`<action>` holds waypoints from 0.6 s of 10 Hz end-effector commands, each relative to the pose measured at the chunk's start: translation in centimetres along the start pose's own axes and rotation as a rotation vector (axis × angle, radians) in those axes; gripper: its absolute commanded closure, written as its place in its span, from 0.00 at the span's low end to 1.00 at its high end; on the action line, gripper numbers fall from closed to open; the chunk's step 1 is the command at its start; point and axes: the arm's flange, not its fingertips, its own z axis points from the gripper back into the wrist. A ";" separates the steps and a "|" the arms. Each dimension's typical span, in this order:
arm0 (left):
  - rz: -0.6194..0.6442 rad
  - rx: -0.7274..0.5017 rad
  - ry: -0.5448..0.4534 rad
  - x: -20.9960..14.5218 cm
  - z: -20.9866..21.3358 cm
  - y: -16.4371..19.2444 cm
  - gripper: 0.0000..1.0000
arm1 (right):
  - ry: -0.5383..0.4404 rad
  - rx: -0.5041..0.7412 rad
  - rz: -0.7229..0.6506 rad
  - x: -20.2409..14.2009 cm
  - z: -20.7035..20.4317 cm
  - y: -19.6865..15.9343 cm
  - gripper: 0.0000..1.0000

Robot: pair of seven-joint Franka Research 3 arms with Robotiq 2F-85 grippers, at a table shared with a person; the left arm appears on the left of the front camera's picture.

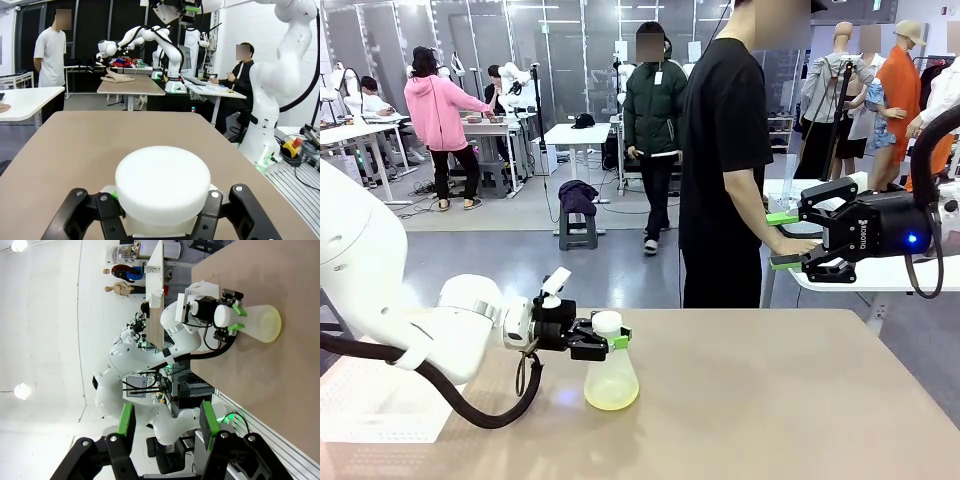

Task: Prepare the solutions needed for the experiment.
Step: When the human places the Big flask in the center of the table, pick up the Big flask and place it in the left Organizing basket.

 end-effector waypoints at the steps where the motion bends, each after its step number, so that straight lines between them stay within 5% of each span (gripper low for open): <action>1: 0.034 0.039 0.008 -0.3 0.2 -0.4 1.00 | 0.003 0.008 0.005 0.0 0.1 0.0 0.34; 6: 0.127 0.058 0.006 2.6 0.5 -0.6 1.00 | 0.003 0.008 0.005 0.0 0.1 0.0 0.34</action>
